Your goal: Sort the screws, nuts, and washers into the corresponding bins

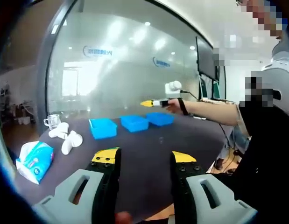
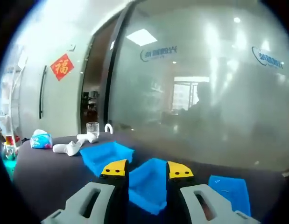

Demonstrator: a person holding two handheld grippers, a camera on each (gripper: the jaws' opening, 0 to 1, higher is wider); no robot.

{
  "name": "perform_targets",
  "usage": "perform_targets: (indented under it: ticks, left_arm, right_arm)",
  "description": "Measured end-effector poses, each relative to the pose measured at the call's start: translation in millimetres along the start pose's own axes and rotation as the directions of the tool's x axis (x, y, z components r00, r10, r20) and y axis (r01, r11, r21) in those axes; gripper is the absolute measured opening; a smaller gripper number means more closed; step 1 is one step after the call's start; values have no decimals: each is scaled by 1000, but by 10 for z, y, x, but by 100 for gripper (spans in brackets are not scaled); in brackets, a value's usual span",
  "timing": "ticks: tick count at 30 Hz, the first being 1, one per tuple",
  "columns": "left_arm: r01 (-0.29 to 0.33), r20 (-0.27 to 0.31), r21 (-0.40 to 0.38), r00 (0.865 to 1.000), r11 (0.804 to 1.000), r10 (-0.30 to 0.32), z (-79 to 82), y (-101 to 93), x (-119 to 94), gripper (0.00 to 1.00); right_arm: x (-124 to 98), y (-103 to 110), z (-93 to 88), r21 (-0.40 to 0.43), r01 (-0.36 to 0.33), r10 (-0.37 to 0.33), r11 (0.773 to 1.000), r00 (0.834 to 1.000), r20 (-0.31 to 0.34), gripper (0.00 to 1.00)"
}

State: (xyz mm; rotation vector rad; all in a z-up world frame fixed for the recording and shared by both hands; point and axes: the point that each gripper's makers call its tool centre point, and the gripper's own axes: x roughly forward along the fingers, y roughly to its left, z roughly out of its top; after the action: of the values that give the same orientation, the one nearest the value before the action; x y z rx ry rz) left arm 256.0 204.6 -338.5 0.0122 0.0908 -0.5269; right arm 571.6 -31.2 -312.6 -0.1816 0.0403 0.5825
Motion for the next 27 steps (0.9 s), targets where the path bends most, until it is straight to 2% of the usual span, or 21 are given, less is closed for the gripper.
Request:
perform_targets:
  ticks: [2,5,7,9,15,19,27]
  left_arm:
    - [2,0,2,1000,1000,-2,-2,0,6,42]
    - [5,4,-2,1000,1000,-5,6,3,22,42]
    - [7,6,2,1000,1000,-7,11,6,31,42]
    - [9,9,1,1000,1000,-9,18,15,46,42]
    - [16,9,14,1000,1000,-16,38,14,89,42]
    - [23,9,25,1000,999,-24,68,-3,117,42]
    - [46,16,36,999,998,-47,128,-48,181,42]
  right_arm:
    - [-213,9,-36,-48,5,-5,999,1000,9,27]
    - [-528,49,-78,-54,-3,4,999,1000,14,27]
    - [-741,80,-82,-53,-8,9,999,1000,22,27]
    - [-900,23,-76,-47,-9,11,999,999,36,27]
    - [-1490,164,-53,-15,-31,31,999,997,64,27]
    - [-1793,249,-111,-1,-55,55,999,997,62,27]
    - [-2296,325,-271,-3,-58,58,998,998,37,27]
